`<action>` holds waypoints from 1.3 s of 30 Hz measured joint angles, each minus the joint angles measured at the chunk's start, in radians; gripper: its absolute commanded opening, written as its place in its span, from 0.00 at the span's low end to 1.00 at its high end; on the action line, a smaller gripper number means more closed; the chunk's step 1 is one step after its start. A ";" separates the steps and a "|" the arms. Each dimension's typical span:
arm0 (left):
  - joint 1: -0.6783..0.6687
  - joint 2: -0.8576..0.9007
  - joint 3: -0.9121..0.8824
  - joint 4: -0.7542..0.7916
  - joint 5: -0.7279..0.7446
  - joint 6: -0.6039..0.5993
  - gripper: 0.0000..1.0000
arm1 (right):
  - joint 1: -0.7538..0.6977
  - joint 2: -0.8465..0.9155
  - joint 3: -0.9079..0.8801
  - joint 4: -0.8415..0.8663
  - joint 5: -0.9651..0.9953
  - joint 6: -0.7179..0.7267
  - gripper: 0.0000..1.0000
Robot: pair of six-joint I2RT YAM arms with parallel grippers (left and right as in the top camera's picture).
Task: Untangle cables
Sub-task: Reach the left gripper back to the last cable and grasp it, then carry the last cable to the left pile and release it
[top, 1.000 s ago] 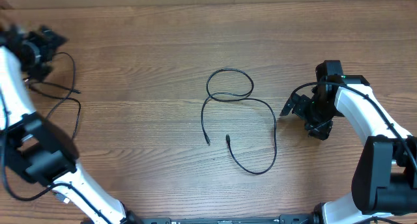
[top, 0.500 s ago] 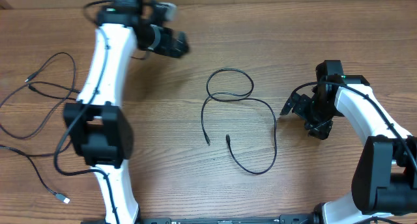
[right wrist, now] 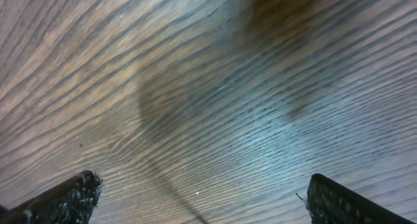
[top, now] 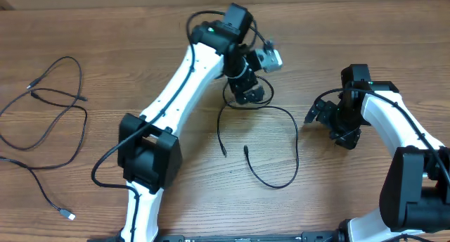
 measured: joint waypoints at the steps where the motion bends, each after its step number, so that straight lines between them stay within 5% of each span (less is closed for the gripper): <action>1: -0.016 0.008 0.000 0.002 -0.024 0.018 1.00 | 0.000 0.000 0.000 0.005 0.005 0.001 1.00; 24: -0.077 0.226 -0.002 0.128 -0.135 0.017 0.96 | -0.209 0.000 0.000 0.008 0.022 0.037 1.00; 26: -0.085 0.245 -0.002 0.128 -0.132 0.013 0.89 | -0.208 0.000 0.000 0.008 0.022 0.037 1.00; 29: -0.097 0.272 -0.001 0.134 -0.135 0.006 0.58 | -0.208 0.000 0.000 0.008 0.023 0.037 1.00; 30: -0.098 0.272 -0.001 0.135 -0.130 0.004 0.40 | -0.208 0.000 0.000 0.008 0.022 0.037 1.00; 31: -0.098 0.273 -0.001 0.131 -0.128 -0.002 0.09 | -0.209 0.000 0.000 0.009 0.022 0.037 1.00; 39: -0.098 0.278 0.008 0.108 -0.146 -0.007 0.04 | -0.208 0.000 0.000 0.011 0.022 0.037 1.00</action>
